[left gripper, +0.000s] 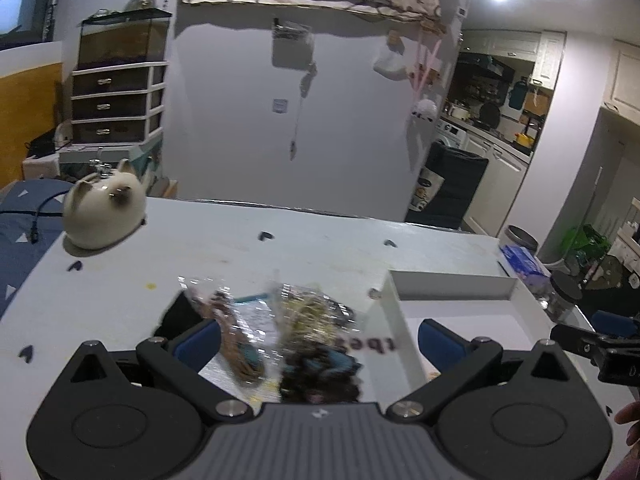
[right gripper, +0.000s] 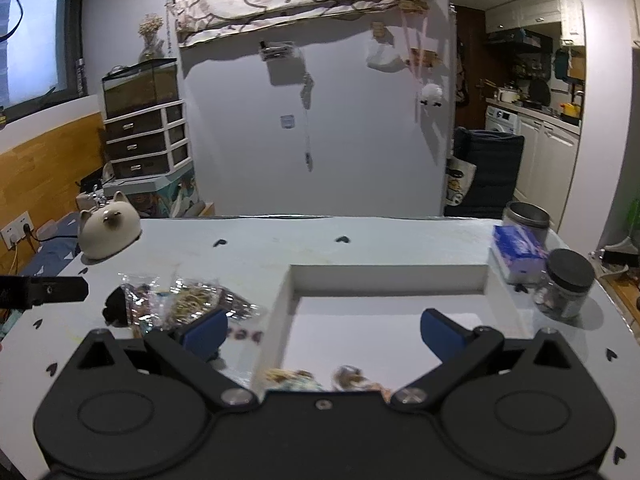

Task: Organize soft objects
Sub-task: 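Lift both tools out of the tray and move back over the items, then grasp the crocheted scrunchie with the right gripper while the left grasps the cord bag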

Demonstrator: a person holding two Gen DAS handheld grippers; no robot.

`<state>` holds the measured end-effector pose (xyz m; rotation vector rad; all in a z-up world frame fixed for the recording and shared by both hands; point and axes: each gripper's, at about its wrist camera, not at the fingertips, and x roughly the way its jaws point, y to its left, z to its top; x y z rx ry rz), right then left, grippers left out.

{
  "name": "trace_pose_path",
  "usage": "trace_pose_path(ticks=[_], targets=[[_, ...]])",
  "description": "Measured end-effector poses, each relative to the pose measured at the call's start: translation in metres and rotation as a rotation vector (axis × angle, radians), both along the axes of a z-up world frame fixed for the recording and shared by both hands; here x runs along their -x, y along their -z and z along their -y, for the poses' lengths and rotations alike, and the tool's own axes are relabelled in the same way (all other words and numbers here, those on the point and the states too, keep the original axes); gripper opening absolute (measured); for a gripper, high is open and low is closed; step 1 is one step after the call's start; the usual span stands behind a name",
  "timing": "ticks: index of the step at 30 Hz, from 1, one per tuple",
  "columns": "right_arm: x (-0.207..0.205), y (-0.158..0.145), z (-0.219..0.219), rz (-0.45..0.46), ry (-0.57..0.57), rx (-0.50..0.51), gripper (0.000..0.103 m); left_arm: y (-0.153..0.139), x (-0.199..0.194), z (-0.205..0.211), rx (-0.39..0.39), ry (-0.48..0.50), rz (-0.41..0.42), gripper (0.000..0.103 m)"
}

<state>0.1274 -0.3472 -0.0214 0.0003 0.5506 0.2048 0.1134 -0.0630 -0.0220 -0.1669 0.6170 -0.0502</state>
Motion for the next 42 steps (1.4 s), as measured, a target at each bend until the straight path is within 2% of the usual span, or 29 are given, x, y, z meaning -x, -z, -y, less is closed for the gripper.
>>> trace_pose_path(ticks=[8, 18, 25, 34, 42], targets=[[-0.01, 0.0, -0.053, 0.007, -0.029, 0.0, 0.103, -0.001, -0.004, -0.045, 0.012, -0.005, 0.003, 0.103], [-0.02, 0.004, -0.099, 0.011, -0.009, 0.003, 0.103, 0.003, -0.015, -0.085, 0.001, 0.029, 0.013, 0.103], [-0.026, 0.006, -0.121, 0.009, 0.009, 0.002, 0.103, 0.01, -0.031, -0.099, 0.052, 0.082, -0.003, 0.102], [-0.036, 0.007, -0.13, -0.022, 0.011, 0.017, 0.103, 0.038, -0.067, -0.099, 0.17, 0.092, -0.106, 0.091], [-0.049, 0.015, -0.133, -0.061, -0.003, 0.0, 0.09, 0.073, -0.104, -0.099, 0.214, -0.013, -0.219, 0.085]])
